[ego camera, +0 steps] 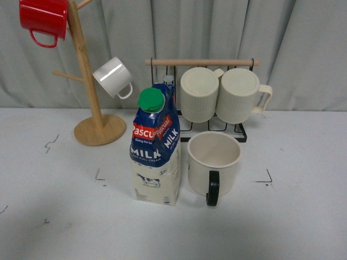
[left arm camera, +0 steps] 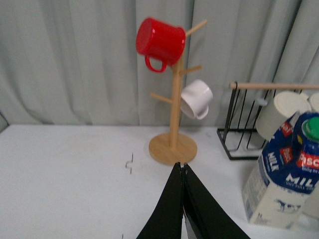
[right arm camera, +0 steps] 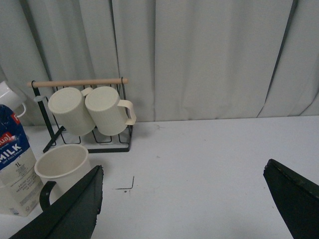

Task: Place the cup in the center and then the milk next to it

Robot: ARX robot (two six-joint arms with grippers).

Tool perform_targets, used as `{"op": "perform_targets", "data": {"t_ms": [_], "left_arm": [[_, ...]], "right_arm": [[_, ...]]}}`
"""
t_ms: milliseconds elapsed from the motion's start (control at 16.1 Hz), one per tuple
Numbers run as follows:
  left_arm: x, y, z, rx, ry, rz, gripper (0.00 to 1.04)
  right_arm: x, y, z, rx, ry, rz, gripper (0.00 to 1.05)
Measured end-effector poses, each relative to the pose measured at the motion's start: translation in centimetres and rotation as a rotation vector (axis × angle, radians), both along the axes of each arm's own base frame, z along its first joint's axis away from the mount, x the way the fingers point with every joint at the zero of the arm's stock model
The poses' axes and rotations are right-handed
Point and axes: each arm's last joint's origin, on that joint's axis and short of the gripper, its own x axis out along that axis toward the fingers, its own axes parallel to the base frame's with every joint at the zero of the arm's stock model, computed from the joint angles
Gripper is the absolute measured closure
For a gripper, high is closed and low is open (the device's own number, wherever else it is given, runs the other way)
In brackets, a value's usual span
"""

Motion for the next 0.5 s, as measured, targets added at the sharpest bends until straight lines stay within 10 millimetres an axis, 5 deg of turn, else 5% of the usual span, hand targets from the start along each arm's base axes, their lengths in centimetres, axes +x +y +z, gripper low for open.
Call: {"op": "perform_targets", "data": {"t_ms": [498], "left_arm": [[-2.5, 0.0, -0.7, 0.001, 0.009, 0.001, 1.03]], "right_arm": [[0.0, 0.0, 0.0, 0.000, -0.001, 0.000, 0.06]]}}
